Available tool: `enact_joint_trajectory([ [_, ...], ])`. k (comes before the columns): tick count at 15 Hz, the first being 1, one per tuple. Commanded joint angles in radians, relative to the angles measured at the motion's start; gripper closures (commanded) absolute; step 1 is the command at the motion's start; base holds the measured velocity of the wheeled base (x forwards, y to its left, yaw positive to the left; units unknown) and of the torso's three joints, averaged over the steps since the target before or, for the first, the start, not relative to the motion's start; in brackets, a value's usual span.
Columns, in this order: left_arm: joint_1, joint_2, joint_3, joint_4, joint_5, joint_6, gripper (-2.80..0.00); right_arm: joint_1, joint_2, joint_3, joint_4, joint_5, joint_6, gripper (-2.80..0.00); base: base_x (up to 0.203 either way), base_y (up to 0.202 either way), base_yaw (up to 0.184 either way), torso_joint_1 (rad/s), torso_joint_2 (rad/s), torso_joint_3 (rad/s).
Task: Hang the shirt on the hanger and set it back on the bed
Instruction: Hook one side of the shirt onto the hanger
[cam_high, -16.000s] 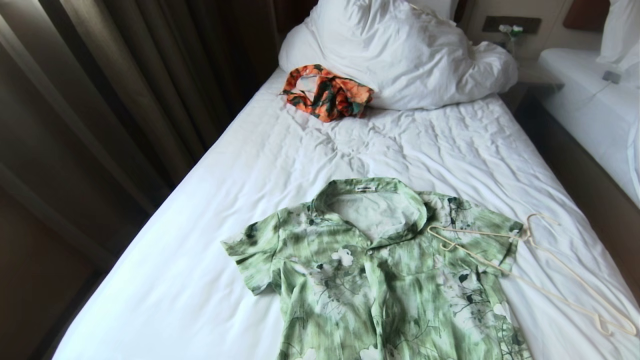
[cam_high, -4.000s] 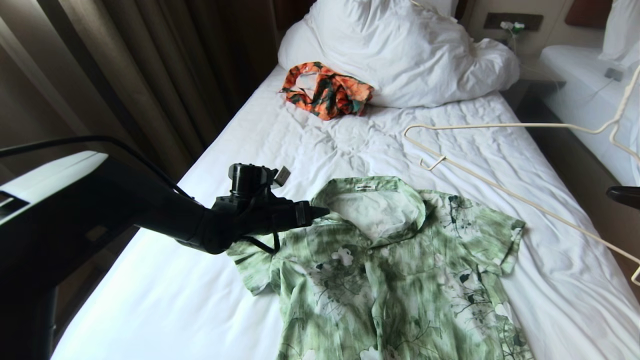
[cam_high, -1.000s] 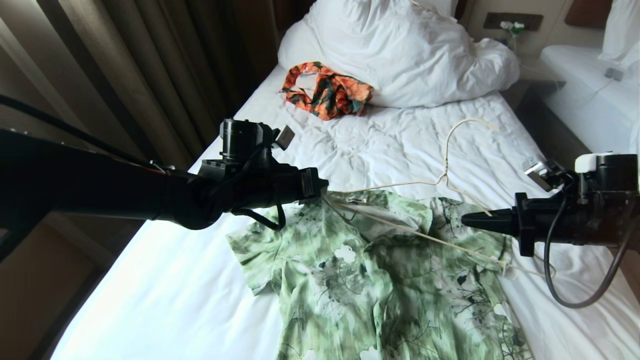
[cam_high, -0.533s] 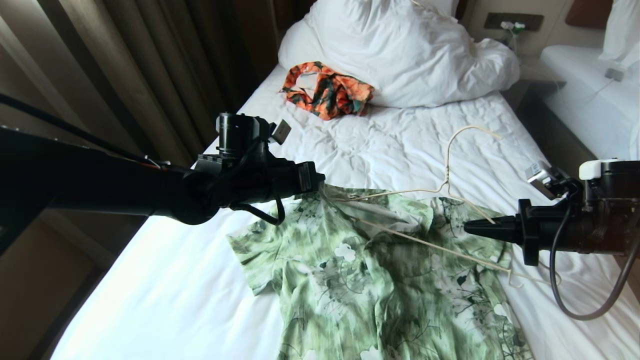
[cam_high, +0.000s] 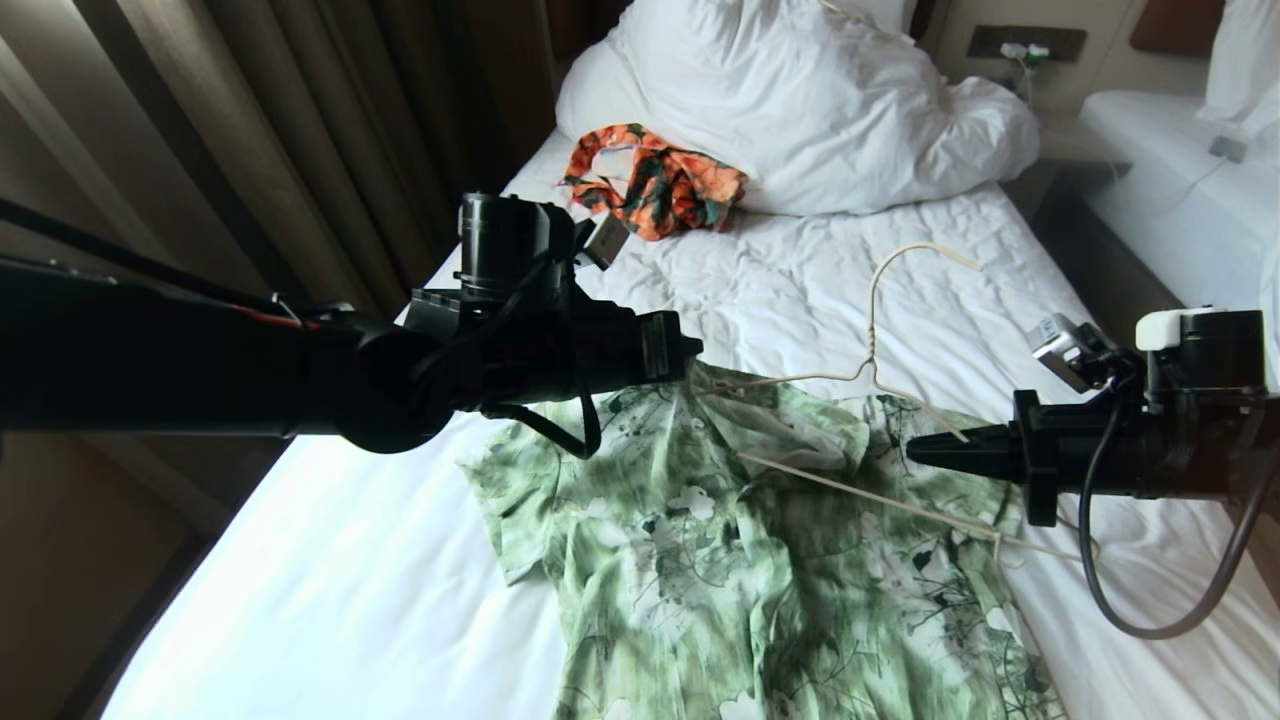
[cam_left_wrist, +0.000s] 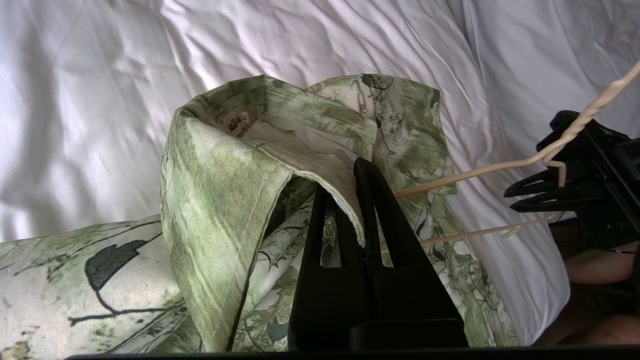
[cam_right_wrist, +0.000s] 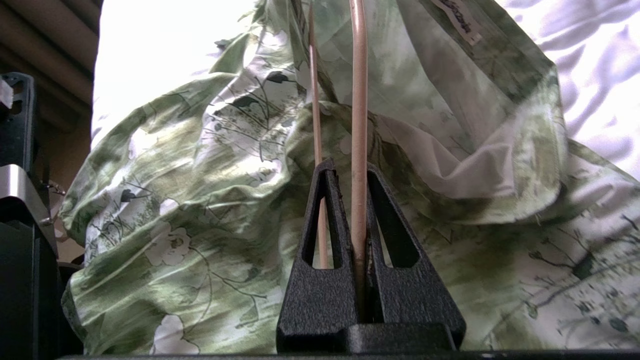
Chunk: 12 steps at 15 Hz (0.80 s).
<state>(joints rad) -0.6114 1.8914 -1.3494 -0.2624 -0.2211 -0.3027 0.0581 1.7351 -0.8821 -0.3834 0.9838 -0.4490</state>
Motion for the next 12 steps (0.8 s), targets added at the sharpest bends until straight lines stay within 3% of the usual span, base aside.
enact_joint_trajectory([
  [1,-0.046,-0.021,-0.002,-0.001,0.0,-0.003,0.0,0.049,-0.006,-0.002,-0.002,0.007,-0.002,0.0,0.0,0.0,0.0,0.0,0.0,0.0],
  [5,-0.136,-0.107,0.013,0.023,0.0,-0.009,0.0,0.108,-0.048,0.006,-0.006,0.044,0.052,0.0,0.0,0.0,0.0,0.0,0.0,0.0],
  [8,-0.257,-0.199,0.013,0.135,0.011,-0.012,0.0,0.148,-0.057,0.004,-0.065,0.082,0.079,0.0,0.0,0.0,0.0,0.0,0.0,0.0],
  [10,-0.33,-0.213,0.01,0.157,0.057,-0.011,0.0,0.182,-0.058,0.008,-0.17,0.083,0.18,0.0,0.0,0.0,0.0,0.0,0.0,0.0],
  [12,-0.348,-0.2,-0.013,0.16,0.077,-0.009,0.0,0.218,-0.053,0.034,-0.298,0.082,0.307,0.0,0.0,0.0,0.0,0.0,0.0,0.0],
])
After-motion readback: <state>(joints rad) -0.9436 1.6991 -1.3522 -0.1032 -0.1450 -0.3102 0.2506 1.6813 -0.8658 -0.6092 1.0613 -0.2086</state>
